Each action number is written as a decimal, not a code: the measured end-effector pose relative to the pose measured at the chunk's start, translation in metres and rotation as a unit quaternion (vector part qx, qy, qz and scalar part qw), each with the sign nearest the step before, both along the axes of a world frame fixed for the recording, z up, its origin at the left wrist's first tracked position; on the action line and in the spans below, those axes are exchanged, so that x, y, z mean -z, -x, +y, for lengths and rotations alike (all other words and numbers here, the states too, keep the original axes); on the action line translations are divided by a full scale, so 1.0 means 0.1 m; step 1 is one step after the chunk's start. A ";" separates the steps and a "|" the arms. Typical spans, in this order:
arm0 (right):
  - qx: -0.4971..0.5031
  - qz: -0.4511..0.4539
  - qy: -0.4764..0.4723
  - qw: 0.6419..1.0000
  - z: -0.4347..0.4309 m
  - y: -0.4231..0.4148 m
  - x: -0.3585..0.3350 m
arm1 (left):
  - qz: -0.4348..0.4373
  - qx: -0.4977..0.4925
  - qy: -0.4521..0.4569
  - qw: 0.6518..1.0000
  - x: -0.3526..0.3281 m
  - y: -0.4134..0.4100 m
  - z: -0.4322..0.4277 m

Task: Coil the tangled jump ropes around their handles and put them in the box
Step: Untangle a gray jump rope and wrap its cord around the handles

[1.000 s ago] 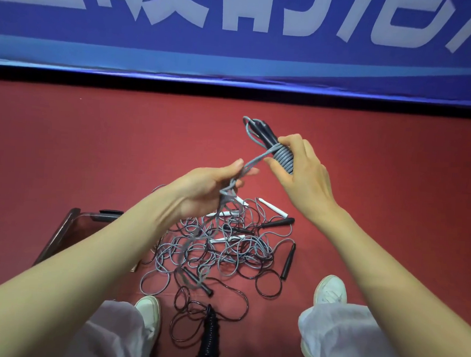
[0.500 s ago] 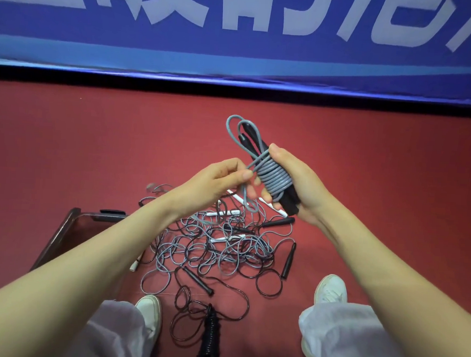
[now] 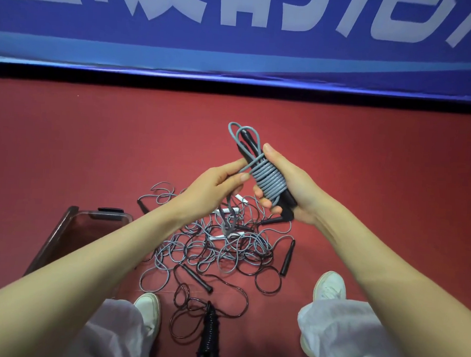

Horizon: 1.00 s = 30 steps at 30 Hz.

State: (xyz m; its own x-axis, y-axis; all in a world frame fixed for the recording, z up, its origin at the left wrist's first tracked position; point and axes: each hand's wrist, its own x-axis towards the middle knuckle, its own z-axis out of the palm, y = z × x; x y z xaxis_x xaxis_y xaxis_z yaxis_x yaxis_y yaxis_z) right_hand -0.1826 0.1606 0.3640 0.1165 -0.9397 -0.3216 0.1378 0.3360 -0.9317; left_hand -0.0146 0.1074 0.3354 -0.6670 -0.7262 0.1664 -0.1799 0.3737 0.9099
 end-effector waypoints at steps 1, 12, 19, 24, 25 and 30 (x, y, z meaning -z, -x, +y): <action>-0.003 0.003 -0.002 1.000 -0.01 0.00 0.00 | -0.011 0.000 0.015 1.000 0.00 0.01 0.00; -0.039 -0.087 0.038 0.995 0.05 0.17 -0.18 | 0.038 0.009 -0.130 0.991 -0.10 -0.20 -0.09; 0.000 -0.072 0.024 0.997 -0.02 0.08 -0.01 | 0.070 0.051 -0.319 0.944 0.05 -0.19 -0.11; 0.113 -0.167 -0.010 0.979 -0.10 0.01 0.06 | -0.005 -0.001 -0.136 0.991 0.04 -0.03 -0.01; 0.138 -0.198 -0.016 0.970 -0.12 -0.01 0.07 | -0.016 0.008 -0.100 0.995 0.02 -0.01 0.05; 0.210 -0.290 -0.020 0.934 -0.19 -0.14 0.08 | -0.041 -0.056 0.038 0.997 -0.02 0.19 0.27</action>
State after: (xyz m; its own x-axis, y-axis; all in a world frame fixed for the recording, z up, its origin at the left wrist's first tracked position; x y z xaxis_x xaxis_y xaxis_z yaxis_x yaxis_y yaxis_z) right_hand -0.1686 0.1416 0.3560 -0.0936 -0.9307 -0.3537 0.7423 0.1715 -0.6477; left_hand -0.0339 0.1348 0.3369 -0.5964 -0.7840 0.1721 -0.2962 0.4142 0.8606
